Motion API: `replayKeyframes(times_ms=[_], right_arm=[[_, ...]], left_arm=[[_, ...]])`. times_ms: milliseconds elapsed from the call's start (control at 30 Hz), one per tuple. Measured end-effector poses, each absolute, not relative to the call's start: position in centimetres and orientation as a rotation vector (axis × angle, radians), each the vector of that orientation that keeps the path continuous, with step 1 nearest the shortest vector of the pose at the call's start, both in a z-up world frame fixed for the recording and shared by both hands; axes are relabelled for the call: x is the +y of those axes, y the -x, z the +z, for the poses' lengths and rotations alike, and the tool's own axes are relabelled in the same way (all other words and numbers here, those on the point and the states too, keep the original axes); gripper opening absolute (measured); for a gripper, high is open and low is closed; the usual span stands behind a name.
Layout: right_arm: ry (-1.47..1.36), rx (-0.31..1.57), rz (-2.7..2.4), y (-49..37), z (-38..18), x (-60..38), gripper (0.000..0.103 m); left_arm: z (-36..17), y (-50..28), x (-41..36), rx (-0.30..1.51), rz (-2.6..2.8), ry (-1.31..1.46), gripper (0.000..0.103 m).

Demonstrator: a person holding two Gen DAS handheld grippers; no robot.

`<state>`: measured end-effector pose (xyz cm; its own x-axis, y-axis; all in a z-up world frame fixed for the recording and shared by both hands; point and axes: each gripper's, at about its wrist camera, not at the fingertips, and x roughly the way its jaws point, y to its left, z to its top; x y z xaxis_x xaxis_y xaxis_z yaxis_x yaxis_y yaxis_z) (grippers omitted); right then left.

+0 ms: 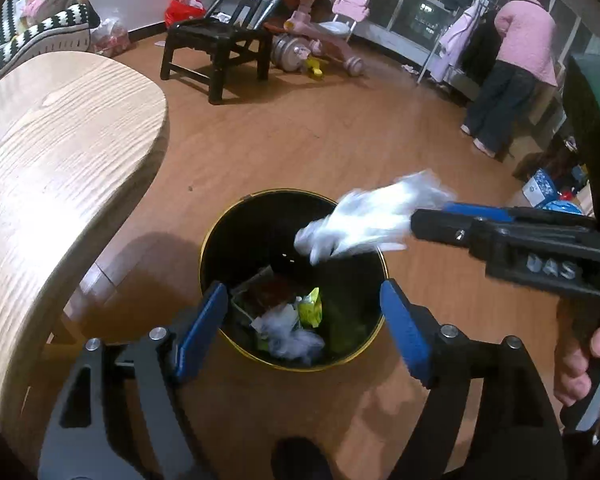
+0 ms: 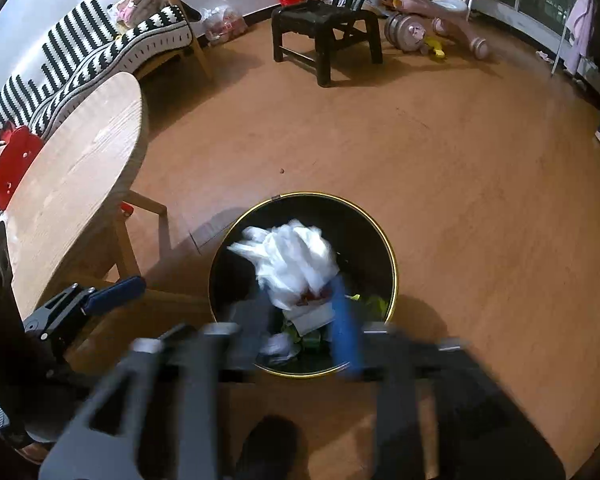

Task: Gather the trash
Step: 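Carry the foil and tissue to the black bin and open both grippers, then swing both grippers back over the table toward the remaining trash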

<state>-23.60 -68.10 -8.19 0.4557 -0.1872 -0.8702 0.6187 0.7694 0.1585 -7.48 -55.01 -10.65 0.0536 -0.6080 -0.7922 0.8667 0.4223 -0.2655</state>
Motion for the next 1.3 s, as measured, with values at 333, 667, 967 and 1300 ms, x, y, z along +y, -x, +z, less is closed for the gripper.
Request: replayKeyframes(times_ms=[333,667,967,1300], right_arm=[[-0.421,0.902,-0.473,20.6,-3.8,-64.0,0.074],[-0.316,0.784,-0.218,12.8,2.9,-51.2,0.082],[-0.239,0.788,0.006,3.6,4.8,-37.8,0.083],[-0.162,0.835,0.186,-4.6,3.0,-24.7,0.083]], left_arm=[[-5.4,6.1,-49.8,0.924,-1.116,-0.297,0.089],[1.5,-1.0,-32.2,0.797,-0.858,-0.216,0.093],[2.7,-6.5,-13.1,0.787,-0.535,-0.134,0.093],[0.9,-10.2,0.3,0.838,-0.335,-0.031,0.093]])
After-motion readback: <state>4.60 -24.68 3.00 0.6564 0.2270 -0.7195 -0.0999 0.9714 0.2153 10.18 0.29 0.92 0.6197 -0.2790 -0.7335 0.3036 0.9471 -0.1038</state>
